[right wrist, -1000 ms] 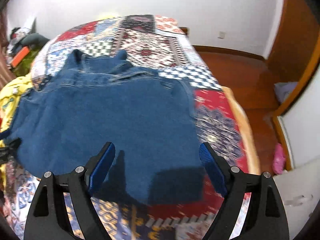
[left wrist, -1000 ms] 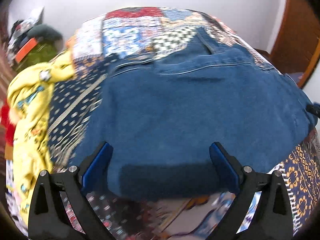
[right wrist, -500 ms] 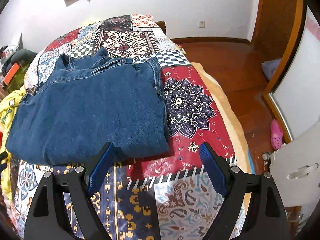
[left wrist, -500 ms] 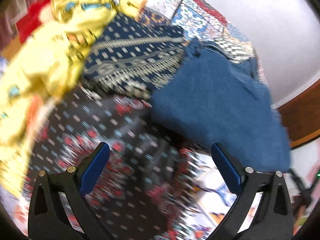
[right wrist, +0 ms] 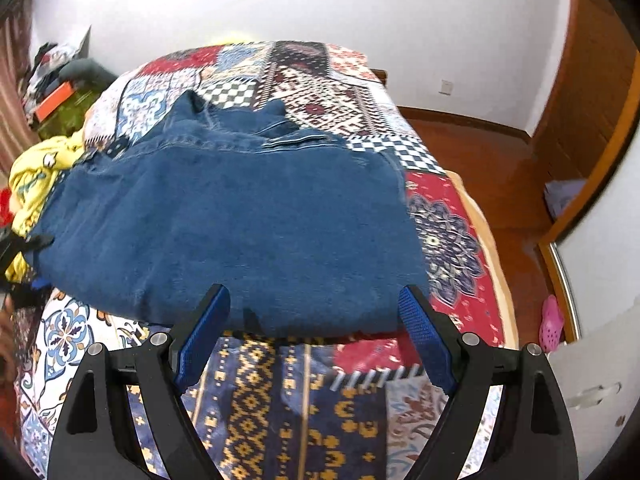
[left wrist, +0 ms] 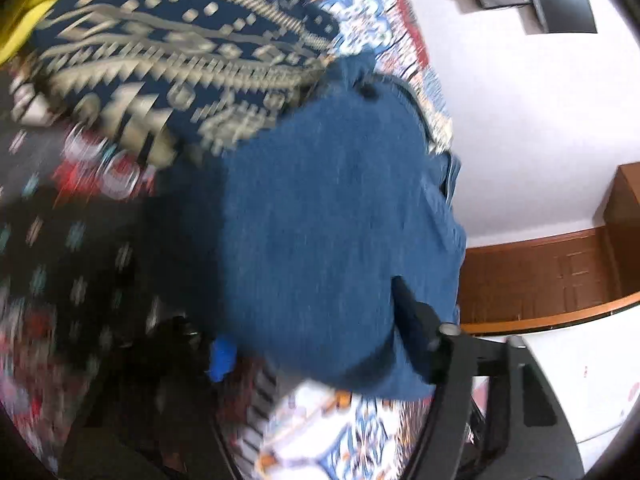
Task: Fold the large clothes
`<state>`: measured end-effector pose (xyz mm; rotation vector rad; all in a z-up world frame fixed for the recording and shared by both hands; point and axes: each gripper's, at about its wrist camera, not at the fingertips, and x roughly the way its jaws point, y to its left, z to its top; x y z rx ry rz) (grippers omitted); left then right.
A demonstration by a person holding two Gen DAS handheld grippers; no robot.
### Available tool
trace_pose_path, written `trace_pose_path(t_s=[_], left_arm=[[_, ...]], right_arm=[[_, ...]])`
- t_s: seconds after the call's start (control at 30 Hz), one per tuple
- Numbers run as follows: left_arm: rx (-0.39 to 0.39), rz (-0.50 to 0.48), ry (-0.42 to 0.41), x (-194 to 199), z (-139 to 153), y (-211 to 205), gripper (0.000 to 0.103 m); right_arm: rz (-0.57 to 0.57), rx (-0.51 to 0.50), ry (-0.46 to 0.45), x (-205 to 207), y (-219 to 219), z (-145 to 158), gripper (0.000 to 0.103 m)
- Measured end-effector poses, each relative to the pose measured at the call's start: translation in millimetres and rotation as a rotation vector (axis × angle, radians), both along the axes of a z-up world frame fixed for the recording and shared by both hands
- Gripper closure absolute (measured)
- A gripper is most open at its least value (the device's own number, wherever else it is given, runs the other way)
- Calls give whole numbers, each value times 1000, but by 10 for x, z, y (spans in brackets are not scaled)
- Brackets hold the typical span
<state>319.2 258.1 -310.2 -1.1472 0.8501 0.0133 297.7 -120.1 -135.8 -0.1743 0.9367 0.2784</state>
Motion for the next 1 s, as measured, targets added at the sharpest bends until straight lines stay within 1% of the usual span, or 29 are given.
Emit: trace_pose_path(t_s=[0.03, 0.1, 0.13, 0.17, 0.2, 0.23, 0.27, 0.3, 0.37, 0.47, 0.5, 0.57, 0.63, 0.7, 0.77, 0.83, 0.93, 1.0], left_arm=[[18, 4, -12, 42, -12, 20, 41], [-9, 43, -25, 92, -55, 51, 42], [-3, 52, -19, 109, -41, 53, 43], [16, 55, -9, 129, -15, 40, 49], [60, 49, -9, 146, 60, -1, 56], [101, 49, -6, 145, 134, -34, 59], [171, 46, -4, 139, 266, -101, 65], [220, 42, -5, 153, 342, -154, 71], [348, 33, -32, 138, 662, -294, 76], [435, 22, -95, 185, 1044, -388, 77], [470, 10, -133, 162, 1238, -427, 78], [518, 6, -174, 139, 1473, -435, 79], [583, 17, -227, 61, 1744, -429, 79], [642, 40, -259, 14, 1945, -406, 79], [673, 50, -271, -74, 2058, -356, 79], [705, 57, -271, -163, 2144, -325, 79], [743, 47, -257, -200, 2162, -321, 79], [757, 41, -249, -218, 2153, -360, 79]], right_arm=[[9, -2, 5, 9, 38, -23, 19], [21, -11, 17, 34, 108, -72, 19], [25, -19, 23, 42, 143, -95, 19], [28, -24, 25, 33, 168, -104, 19], [32, -33, 30, 48, 200, -128, 19], [33, -39, 34, 37, 227, -130, 19], [36, -44, 39, 39, 253, -133, 19], [38, -44, 41, 28, 270, -123, 19], [51, -39, 40, -6, 319, -68, 19], [72, -34, 26, -52, 404, 43, 19], [79, -26, 23, -48, 443, 95, 19], [96, -1, 20, -61, 534, 194, 19], [117, 28, 14, -67, 642, 265, 19], [148, 52, 10, -67, 792, 308, 16], [189, 81, 10, -74, 1020, 304, 10], [227, 100, 22, -70, 1228, 245, 9], [299, 116, 82, -27, 1570, 67, 9], [343, 103, 133, 7, 1779, -105, 9]])
